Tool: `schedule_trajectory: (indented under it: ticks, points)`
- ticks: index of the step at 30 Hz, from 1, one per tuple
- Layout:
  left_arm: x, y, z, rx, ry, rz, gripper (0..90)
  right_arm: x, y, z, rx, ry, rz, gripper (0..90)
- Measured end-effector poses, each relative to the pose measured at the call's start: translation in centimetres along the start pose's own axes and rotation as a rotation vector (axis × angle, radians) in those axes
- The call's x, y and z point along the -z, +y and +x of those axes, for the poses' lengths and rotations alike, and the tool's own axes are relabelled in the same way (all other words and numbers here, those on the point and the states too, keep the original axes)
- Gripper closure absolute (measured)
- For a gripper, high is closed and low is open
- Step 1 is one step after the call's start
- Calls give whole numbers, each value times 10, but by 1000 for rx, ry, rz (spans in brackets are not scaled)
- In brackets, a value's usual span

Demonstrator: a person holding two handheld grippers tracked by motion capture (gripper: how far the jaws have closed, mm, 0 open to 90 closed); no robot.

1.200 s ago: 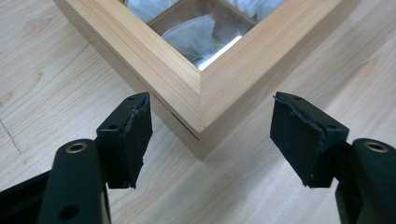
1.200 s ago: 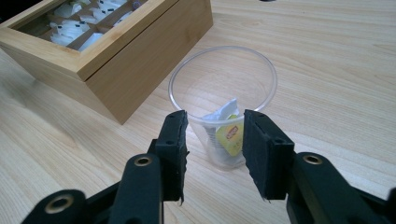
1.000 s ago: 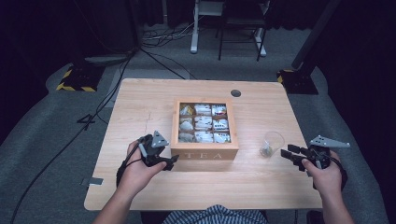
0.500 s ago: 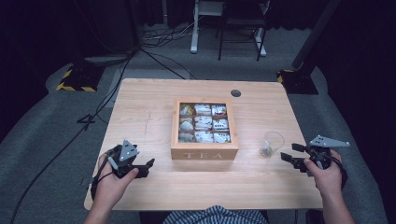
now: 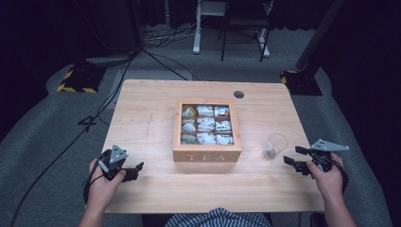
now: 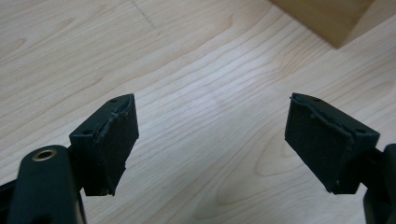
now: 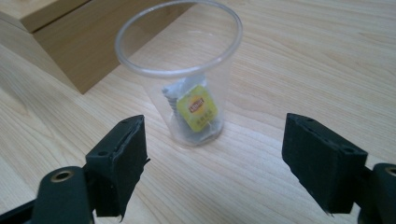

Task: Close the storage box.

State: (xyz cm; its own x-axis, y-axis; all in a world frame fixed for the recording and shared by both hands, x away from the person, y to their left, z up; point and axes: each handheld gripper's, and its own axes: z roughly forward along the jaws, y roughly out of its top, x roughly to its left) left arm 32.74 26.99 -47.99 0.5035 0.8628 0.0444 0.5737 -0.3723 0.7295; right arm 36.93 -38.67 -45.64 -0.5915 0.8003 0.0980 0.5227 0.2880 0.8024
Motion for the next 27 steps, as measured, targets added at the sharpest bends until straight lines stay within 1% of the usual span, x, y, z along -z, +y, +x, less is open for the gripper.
schedule_trajectory:
  ticks: [1, 2, 3, 4, 5, 6, 8, 9, 11, 12, 14, 17, 18, 20, 21, 23, 25, 27]
  points:
    - [-1, -2, 1, 8, 2, 4, 181, -1, -2, -2, 2, 2, -2, 228]
    - [-2, -3, 3, 8, 4, 9, 181, -1, -3, -3, -4, 1, -1, 228]
    - [-3, -5, 4, 18, -3, 16, 182, -2, -5, -5, -4, -2, -1, 227]
    - [-4, -5, 5, 12, -1, 21, 185, -4, -7, -7, 3, -6, -2, 226]
    - [-5, -6, 5, 20, -7, 28, 185, -5, -10, -9, 2, -10, 2, 225]
    - [-5, -7, 6, 17, -10, 45, 185, -7, -12, -12, 2, -13, 2, 224]
    - [-9, -8, 6, 3, -11, 58, 184, -11, -17, -15, -9, -9, 9, 216]
    - [-10, -9, 6, -7, -3, 73, 184, -12, -19, -16, -10, -9, 13, 215]
    - [-12, -10, 6, -16, 8, 87, 183, -14, -21, -17, -8, -10, 21, 214]
    - [-14, -11, 6, -12, 11, 98, 181, -15, -21, -17, -13, -11, 20, 213]
    - [-15, -12, 6, 7, 4, 89, 175, -17, -23, -18, -13, -16, 28, 209]
    - [-16, -13, 7, 10, 0, 83, 170, -21, -26, -20, -9, -18, 51, 192]
    - [-16, -13, 7, 21, -10, 79, 170, -22, -27, -21, -9, -23, 59, 188]
    - [-18, -15, 8, 42, -24, 68, 169, -24, -27, -21, 13, -33, 65, 180]
    - [-18, -16, 9, 56, -35, 60, 168, -24, -28, -21, 17, -32, 71, 174]
    - [-19, -16, 11, 51, -42, 55, 152, -26, -28, -19, 26, -28, 77, 168]
    - [-19, -16, 11, 52, -43, 57, 149, -29, -28, -19, 38, -41, 92, 165]
    - [-20, -16, 11, 50, -43, 58, 144, -33, -29, -18, 45, -62, 108, 160]
